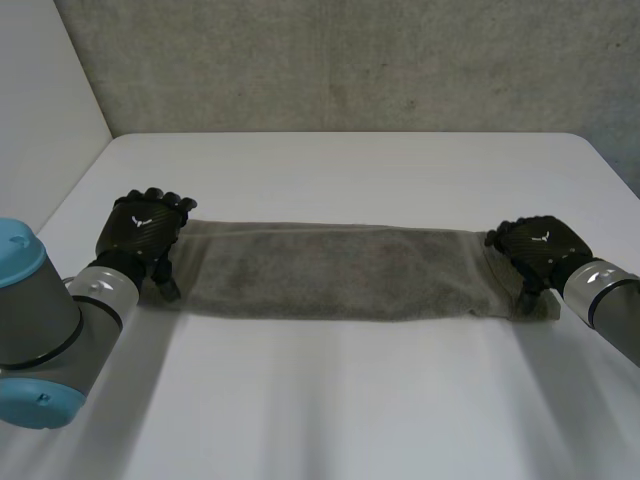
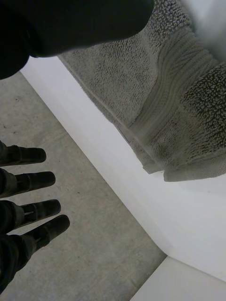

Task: Fold the towel.

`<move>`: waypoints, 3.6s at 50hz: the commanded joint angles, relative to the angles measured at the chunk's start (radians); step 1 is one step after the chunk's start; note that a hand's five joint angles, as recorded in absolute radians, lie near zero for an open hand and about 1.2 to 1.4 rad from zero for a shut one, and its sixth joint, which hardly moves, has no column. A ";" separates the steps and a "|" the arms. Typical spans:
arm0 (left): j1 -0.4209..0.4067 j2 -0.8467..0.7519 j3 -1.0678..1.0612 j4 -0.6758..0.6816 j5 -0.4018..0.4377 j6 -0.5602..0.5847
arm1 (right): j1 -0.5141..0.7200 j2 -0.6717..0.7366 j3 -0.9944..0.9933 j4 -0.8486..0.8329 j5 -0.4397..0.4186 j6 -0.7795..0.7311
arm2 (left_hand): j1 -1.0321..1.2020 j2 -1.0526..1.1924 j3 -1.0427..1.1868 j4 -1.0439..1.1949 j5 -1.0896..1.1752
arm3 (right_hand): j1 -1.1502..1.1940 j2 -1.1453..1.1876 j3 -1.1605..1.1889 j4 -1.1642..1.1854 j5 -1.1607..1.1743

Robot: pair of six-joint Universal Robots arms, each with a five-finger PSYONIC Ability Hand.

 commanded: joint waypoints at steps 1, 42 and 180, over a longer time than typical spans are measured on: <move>0.000 0.001 -0.001 0.000 0.000 0.000 | -0.019 0.090 -0.064 0.069 0.003 -0.006 | -0.079 -0.067 -0.057 -0.071 -0.209 | 0.124 0.124 0.126 0.128 0.115; -0.020 0.117 0.078 -0.010 -0.009 -0.006 | 0.376 -0.051 -0.302 -0.098 0.347 -0.489 | -0.093 -0.081 -0.072 -0.086 -0.224 | 1.095 1.095 1.096 1.099 1.086; -0.282 0.053 0.245 -0.019 -0.122 -0.241 | 0.438 -0.036 -0.223 -0.007 0.134 0.343 | -0.076 -0.064 -0.054 -0.068 -0.206 | -0.127 -0.127 -0.125 -0.123 -0.136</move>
